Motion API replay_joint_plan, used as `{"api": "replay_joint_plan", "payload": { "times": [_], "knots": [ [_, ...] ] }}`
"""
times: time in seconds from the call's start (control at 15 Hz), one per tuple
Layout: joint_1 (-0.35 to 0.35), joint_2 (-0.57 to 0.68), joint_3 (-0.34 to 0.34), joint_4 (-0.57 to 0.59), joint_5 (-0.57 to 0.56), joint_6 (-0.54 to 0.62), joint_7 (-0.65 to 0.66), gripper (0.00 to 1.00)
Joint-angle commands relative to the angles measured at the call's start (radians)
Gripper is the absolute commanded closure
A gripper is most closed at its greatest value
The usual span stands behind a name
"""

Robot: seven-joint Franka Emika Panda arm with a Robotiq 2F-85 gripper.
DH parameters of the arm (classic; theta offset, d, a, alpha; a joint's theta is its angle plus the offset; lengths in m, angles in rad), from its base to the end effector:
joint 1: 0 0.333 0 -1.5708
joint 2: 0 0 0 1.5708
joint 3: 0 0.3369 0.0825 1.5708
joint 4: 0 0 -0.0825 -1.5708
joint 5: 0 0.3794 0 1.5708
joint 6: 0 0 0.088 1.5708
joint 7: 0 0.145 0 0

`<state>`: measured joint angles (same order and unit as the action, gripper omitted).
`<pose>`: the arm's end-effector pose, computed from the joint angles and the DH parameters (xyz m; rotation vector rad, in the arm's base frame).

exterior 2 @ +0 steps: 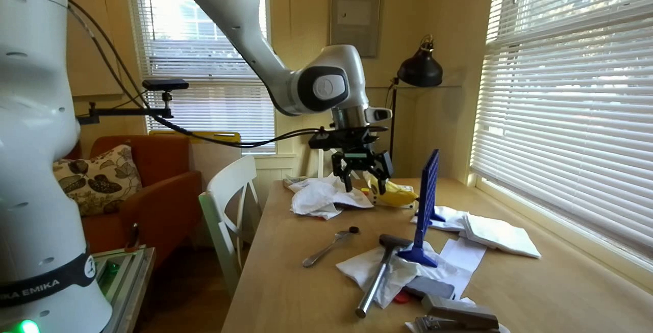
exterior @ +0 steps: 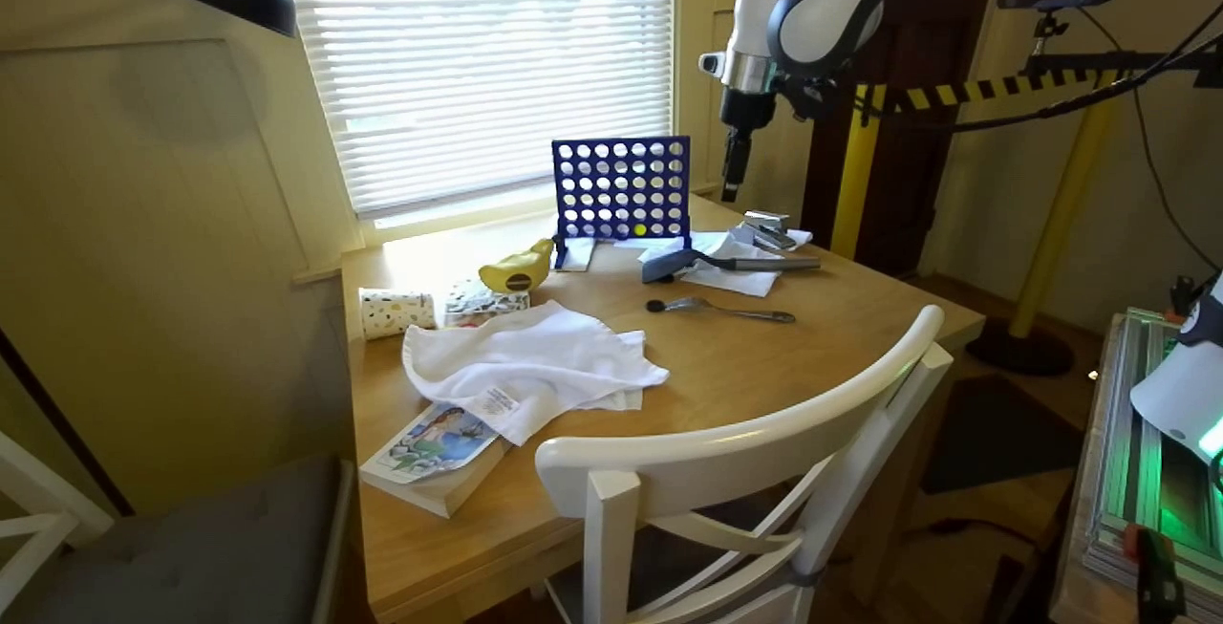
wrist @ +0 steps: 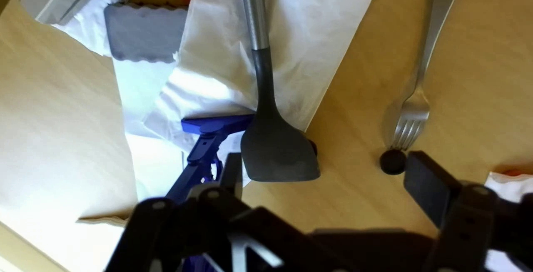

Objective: Pick up the black object from the table and put it in the blue object

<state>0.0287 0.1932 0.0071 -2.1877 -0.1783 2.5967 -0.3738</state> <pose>0.5836 0.0209 0.3071 2.8729 0.8136 0.2911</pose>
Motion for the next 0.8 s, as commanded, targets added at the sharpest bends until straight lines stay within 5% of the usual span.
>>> {"api": "replay_joint_plan", "payload": {
  "times": [0.0, 0.07, 0.4, 0.73],
  "knots": [
    [0.037, 0.151, 0.017, 0.174, -0.034, -0.074, 0.125, 0.0],
    [0.006, 0.071, 0.023, 0.073, -0.006, -0.021, 0.062, 0.0],
    [0.027, 0.144, 0.029, 0.155, -0.009, -0.052, 0.102, 0.0],
    [-0.005, 0.307, 0.111, 0.274, 0.093, 0.02, 0.014, 0.0]
  ]
}}
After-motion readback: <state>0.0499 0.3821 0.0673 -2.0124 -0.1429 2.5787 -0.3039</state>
